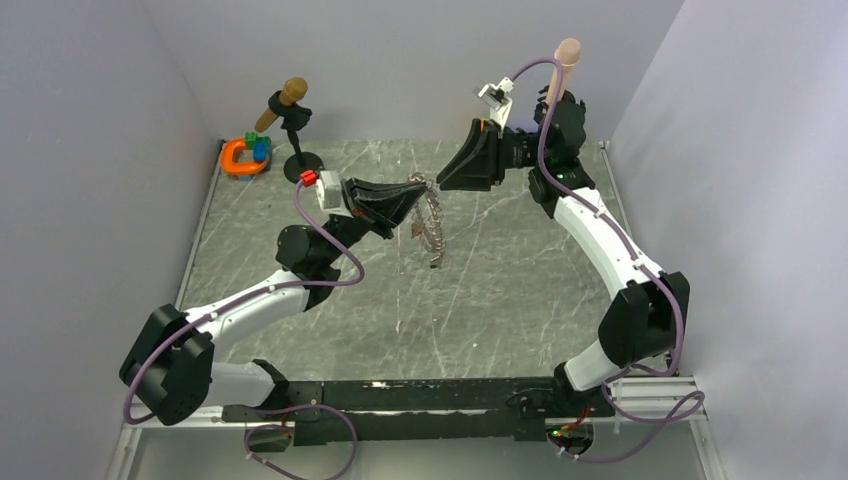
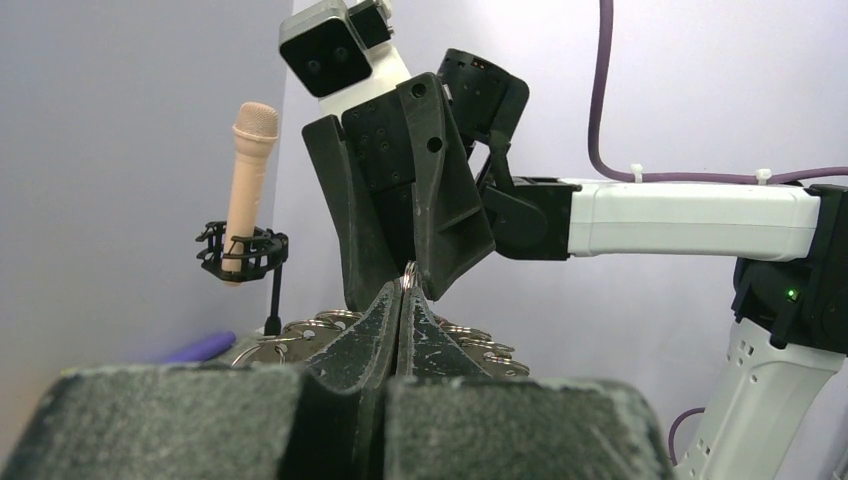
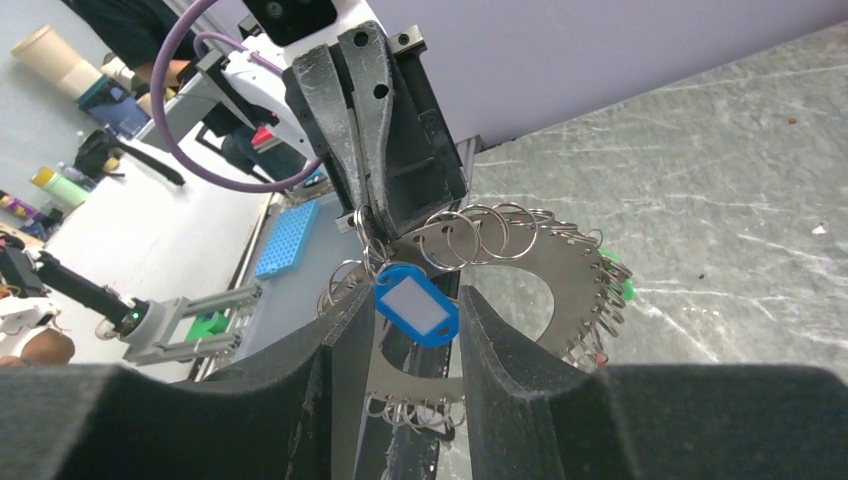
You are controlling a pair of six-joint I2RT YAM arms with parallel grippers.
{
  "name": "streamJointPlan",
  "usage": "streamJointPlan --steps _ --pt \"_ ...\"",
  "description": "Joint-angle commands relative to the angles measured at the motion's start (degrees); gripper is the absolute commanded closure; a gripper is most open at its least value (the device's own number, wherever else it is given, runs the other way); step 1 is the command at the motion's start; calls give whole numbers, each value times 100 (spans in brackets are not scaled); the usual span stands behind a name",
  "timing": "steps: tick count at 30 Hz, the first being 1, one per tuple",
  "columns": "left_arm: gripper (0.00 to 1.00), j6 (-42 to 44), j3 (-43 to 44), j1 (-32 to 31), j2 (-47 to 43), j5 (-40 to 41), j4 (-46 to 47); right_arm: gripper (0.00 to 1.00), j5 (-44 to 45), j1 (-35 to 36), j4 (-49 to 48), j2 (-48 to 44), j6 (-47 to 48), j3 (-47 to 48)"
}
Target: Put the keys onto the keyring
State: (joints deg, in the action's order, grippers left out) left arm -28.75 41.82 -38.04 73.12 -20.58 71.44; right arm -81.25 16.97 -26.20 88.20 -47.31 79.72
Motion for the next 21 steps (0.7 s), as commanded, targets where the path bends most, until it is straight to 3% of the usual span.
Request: streamJointPlan --steps 1,10,21 --pt "100 -51 274 24 -118 65 246 60 161 -1 1168 -215 1005 436" --pt "100 -51 303 23 -61 83 178 63 144 149 1487 -212 1258 549" --pt "100 21 310 21 -48 124 37 66 192 211 2592 -200 2211 920"
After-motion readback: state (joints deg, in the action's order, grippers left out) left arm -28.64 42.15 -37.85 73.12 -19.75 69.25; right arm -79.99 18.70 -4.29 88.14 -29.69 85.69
